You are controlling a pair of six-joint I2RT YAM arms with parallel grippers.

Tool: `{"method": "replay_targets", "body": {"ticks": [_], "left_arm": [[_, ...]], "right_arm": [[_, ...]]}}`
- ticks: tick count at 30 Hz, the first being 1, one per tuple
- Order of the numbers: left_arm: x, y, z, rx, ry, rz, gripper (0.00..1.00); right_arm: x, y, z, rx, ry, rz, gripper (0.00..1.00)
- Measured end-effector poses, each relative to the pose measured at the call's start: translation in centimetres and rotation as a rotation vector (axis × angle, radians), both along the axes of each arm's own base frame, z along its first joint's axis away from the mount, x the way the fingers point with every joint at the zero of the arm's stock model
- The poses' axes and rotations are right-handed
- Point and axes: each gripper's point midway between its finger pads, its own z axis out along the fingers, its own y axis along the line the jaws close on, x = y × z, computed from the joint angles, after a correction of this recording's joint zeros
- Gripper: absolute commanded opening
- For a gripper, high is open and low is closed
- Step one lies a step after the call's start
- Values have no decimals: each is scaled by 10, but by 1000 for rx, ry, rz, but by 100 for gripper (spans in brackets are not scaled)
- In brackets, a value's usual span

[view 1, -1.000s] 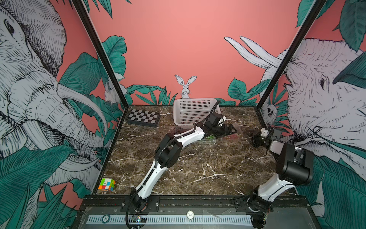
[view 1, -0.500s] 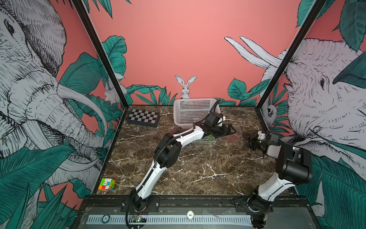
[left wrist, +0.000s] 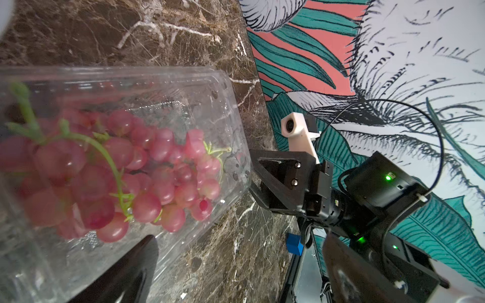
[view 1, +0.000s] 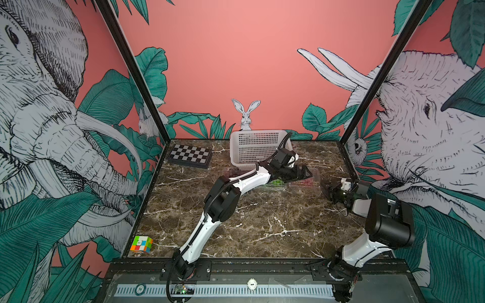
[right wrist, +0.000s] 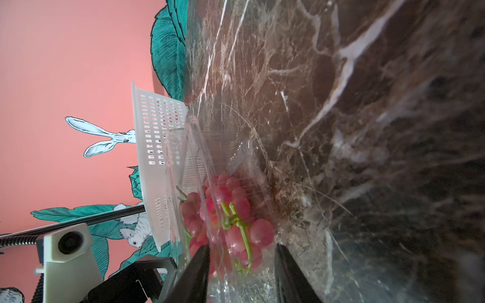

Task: Pack grapes into containers
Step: Close the packing box at the center of the board.

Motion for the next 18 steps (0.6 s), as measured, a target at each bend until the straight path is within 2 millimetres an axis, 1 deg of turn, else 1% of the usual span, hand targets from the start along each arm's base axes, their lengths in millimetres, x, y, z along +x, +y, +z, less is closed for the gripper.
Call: {"method": "replay_targets", "body": {"ticks": [3,6,8,10,15,18], "left_arm": [[0,1,0,2,-1,0,99],[0,1,0,2,-1,0,99],[0,1,0,2,-2,-1,99],[0,1,0,2,-2,-1,99],[0,1,0,2,-2,-1,99],[0,1,-1,2,-2,-1,99]], "right_arm": [[-4,2,7,-8,-16,1,38],[-5,3,20,-25,-53,8,37],[-5,3,24,-32,-68,12,36],[-7,4,22,-33,-65,15,35],[-18,9,9,-19,-31,18,34],[-19,9,8,-21,-36,21,32]]}}
